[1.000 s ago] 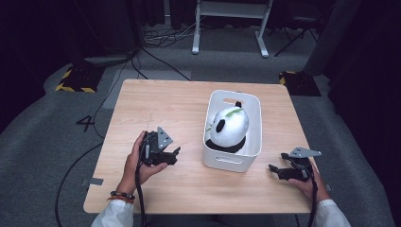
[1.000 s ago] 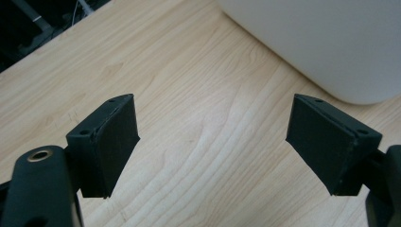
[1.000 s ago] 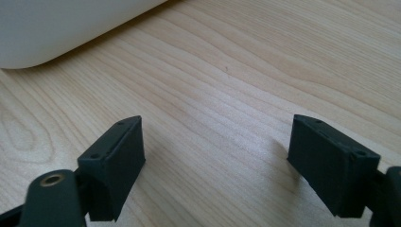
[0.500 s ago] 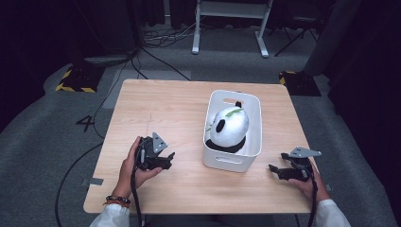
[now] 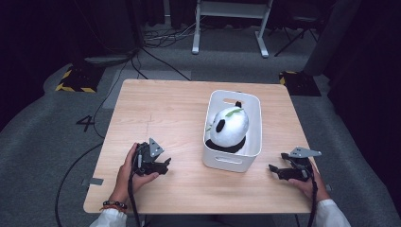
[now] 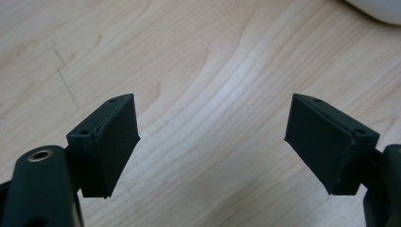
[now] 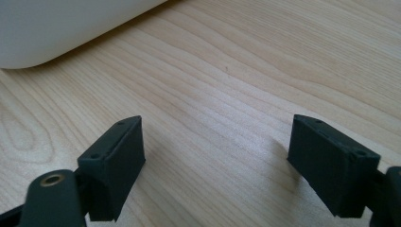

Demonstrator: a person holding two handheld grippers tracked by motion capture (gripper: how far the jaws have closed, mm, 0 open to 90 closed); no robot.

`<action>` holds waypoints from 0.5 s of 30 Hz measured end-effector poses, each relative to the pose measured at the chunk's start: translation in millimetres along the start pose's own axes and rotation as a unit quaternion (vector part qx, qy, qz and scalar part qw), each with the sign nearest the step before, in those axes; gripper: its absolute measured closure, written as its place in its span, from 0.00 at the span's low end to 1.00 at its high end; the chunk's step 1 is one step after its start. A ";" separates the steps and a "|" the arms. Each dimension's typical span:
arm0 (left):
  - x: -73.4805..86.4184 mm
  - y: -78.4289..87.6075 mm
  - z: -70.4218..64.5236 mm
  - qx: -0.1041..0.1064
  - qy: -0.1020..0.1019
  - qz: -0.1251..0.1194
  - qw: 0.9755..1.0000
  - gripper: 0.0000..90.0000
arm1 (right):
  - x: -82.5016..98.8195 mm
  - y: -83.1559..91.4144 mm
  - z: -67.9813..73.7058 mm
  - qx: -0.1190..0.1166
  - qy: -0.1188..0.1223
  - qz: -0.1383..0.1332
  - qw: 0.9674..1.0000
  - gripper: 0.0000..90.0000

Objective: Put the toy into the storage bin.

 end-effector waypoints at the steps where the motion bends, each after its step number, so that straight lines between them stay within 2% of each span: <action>1: 1.5 -0.2 -0.9 0.003 0.001 -0.001 1.000 0.20 | 0.0 0.0 0.0 0.000 0.000 0.000 1.000 0.21; 7: 11.9 -2.8 -4.1 0.013 0.010 0.005 1.000 0.20 | 0.0 0.0 0.0 0.000 0.000 0.000 1.000 0.21; 15: 25.4 -4.9 -4.6 0.020 0.034 0.009 0.999 0.20 | 0.0 0.0 0.0 0.000 0.000 0.000 1.000 0.21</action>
Point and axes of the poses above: each handheld gripper's, and its own axes: y roughly backward along the jaws, x roughly out of its underside, z roughly to its left, the point moved 9 cm from there along -y, roughly forward along the jaws, and after that the axes turned 8 degrees about -y, right-handed, at the moved point
